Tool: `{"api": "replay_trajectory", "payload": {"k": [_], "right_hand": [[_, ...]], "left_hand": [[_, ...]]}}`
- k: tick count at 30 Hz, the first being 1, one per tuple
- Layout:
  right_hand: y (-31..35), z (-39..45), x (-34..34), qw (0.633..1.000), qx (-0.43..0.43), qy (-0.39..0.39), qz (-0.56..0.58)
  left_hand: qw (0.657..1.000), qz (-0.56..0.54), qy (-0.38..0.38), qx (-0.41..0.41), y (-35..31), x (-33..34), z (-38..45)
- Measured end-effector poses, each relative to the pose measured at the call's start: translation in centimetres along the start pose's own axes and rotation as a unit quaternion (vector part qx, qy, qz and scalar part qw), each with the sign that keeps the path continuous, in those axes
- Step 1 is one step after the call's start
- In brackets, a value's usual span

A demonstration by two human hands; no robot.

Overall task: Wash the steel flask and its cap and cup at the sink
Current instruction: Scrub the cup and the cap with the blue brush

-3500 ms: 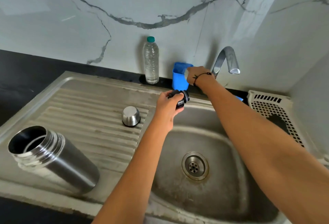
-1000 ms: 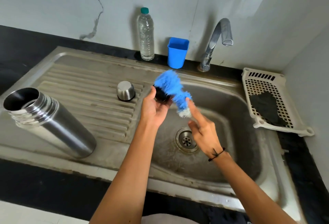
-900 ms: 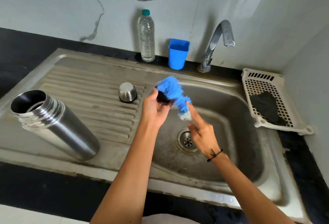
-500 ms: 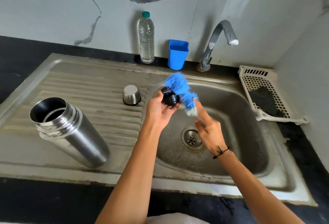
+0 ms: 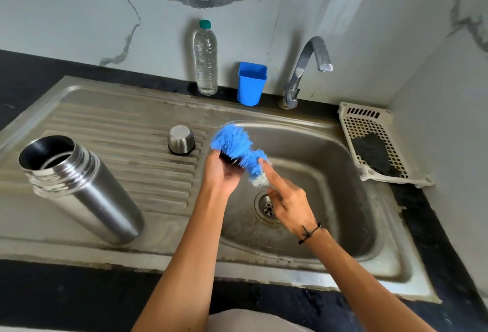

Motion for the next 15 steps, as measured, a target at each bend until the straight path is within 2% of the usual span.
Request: {"api": "replay_trajectory", "payload": {"k": [1,4,6,9,13,15], "right_hand": [[-0.4,-0.1,-0.2,1.0,-0.003,-0.004,-0.01],[-2.1,0.6,-1.5,0.998,0.059,-0.037,0.0],[-2.5,1.1,-2.3,0.998,0.035,-0.053,0.001],[-2.0,1.0,-2.3,0.998,-0.035,-0.036,-0.028],[-3.5,1.1,-2.9,0.998,0.029,-0.054,-0.013],[-3.6,1.0,-3.0,0.998,0.007,-0.066,-0.005]], "left_hand": [[1.0,-0.002,-0.004,0.006,0.1,0.1,-0.1],[0.999,-0.043,-0.019,-0.015,0.7,0.4,-0.4],[0.999,-0.048,-0.014,-0.012,0.8,1.0,-0.4],[0.999,-0.037,0.003,0.023,0.5,1.8,-0.1],[0.999,-0.034,0.008,0.024,0.5,1.4,-0.7],[0.999,-0.028,-0.003,0.018,0.5,1.4,-0.6]]}}
Point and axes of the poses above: each hand's wrist, its own z-axis towards the middle knuckle, its own x-axis out of the palm, y = z × x, the point moved 1 cm from there along z, towards the middle knuckle, and after that the axes turned 10 degrees about x, right-handed, at the moved point
